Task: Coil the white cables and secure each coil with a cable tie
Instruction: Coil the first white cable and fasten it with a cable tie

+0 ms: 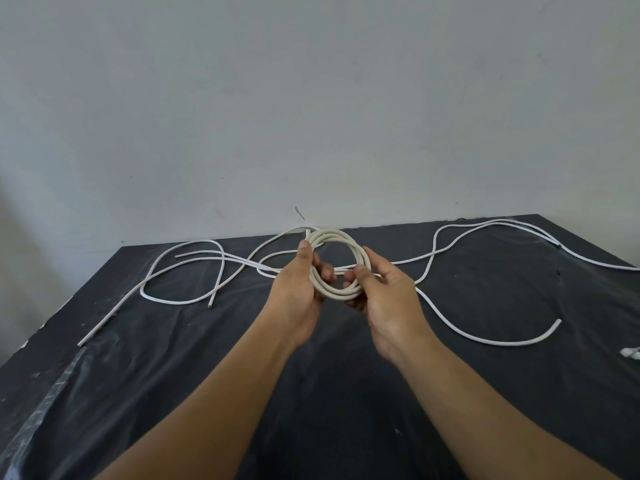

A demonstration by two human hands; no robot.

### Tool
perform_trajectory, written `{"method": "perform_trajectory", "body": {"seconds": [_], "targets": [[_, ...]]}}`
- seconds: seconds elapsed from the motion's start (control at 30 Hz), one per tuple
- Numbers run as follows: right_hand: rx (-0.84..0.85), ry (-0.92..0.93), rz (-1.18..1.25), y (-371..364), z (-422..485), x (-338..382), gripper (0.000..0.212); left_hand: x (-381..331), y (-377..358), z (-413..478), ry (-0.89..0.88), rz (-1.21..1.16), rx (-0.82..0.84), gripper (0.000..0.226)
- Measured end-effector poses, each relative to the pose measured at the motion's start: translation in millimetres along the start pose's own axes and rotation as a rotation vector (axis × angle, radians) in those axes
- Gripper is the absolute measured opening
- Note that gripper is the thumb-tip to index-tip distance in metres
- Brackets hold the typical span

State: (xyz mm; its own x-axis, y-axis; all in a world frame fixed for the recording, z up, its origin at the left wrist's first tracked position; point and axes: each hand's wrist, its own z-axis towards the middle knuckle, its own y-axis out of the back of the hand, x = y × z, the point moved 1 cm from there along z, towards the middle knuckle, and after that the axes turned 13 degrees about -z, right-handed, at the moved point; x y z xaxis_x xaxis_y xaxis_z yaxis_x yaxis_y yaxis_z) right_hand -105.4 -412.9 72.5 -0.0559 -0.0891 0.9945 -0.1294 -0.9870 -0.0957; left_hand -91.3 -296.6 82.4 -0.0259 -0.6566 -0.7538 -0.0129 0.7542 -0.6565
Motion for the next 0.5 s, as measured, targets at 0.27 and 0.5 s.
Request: {"method": "perform_trajectory", "body": {"seconds": [0.27, 0.5], "targets": [[-0.001, 0.179, -0.535, 47.5, 8.6, -4.2, 0.036, 8.5, 19.5, -5.2, 0.035, 0.614, -0.073, 0.043], [0.200, 0.391, -0.998, 83.0, -6.4, 2.0, 0.034, 14.4, -14.5, -6.2, -0.614, 1.303, 0.612, 0.039]]}}
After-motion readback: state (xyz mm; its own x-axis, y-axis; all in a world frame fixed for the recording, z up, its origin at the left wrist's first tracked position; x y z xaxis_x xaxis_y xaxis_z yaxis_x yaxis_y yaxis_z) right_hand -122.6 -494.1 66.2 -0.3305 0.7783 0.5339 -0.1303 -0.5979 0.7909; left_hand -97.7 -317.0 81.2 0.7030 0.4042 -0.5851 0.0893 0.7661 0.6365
